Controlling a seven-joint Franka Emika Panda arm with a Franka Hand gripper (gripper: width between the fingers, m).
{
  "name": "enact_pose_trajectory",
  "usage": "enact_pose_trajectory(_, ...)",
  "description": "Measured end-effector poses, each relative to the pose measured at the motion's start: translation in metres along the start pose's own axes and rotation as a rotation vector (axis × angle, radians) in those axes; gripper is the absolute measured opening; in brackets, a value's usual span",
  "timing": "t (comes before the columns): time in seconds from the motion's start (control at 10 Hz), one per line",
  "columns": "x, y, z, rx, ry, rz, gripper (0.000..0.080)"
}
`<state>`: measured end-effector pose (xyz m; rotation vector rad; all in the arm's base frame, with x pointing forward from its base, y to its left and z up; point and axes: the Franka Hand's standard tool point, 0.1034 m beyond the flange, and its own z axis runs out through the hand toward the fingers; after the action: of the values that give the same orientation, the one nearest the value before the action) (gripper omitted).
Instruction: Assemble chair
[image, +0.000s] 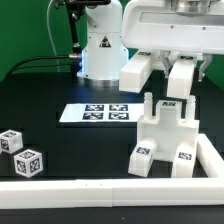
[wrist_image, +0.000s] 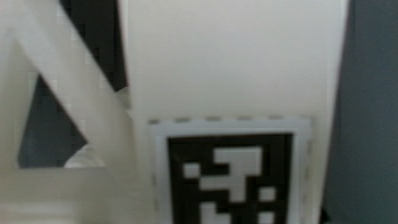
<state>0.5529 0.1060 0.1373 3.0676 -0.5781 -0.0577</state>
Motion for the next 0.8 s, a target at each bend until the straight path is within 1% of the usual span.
enact_pose_trajectory(0.1,-0.005,-0.009,0.004,0.013,0.027,0.014,0.0282)
enact_pose_trajectory(0.2,-0.009,-0.014,0.008,0.021,0.044,0.003,0.0282)
enact_pose_trajectory(0.3,-0.011,-0.016,0.010,0.024,0.051,0.001,0.0282)
enact_pose_trajectory(0.5,-0.013,-0.016,0.017,0.017,0.046,-0.005,0.0282)
enact_pose_trajectory(0.7,-0.015,-0.013,0.023,0.014,0.048,-0.013,0.0282)
enact_pose_trajectory(0.8,-0.013,-0.013,0.023,0.020,0.060,-0.016,0.0282)
